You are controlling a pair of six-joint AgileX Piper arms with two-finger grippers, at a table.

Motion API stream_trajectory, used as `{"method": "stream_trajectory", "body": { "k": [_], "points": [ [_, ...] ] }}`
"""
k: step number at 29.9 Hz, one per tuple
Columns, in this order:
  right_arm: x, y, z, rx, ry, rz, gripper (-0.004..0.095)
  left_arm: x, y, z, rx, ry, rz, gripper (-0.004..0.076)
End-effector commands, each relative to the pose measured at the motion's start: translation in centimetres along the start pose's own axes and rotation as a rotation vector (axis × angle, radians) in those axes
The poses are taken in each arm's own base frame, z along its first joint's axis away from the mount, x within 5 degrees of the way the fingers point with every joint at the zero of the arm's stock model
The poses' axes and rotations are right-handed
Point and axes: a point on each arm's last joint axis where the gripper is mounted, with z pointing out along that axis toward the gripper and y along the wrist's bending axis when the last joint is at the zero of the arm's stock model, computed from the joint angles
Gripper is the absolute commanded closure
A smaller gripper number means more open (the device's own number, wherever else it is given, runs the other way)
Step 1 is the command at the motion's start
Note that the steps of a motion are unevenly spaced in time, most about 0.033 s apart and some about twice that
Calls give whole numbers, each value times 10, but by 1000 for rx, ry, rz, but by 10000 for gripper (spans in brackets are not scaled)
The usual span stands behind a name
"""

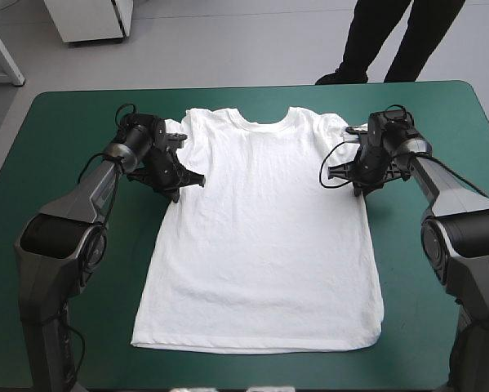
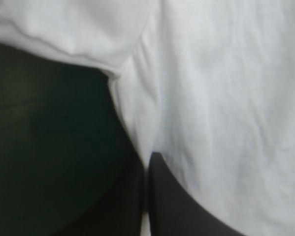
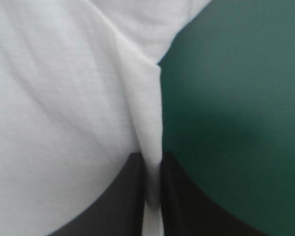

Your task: Fold the cloth

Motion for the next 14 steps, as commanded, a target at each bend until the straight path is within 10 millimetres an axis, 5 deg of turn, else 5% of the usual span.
{"method": "stream_trajectory", "body": {
  "k": [1, 7, 14],
  "points": [
    [2, 6, -15, -37, -19, 2, 923, -2, -8, -15, 48, -74, -7, 734],
    [0, 8, -54, -58, -107, -6, 925, -2, -10, -61, 48, -189, 7, 734],
    [11, 7, -145, -76, -323, -28, 925, 9, -15, -144, 68, -391, 26, 734]
  ]
}}
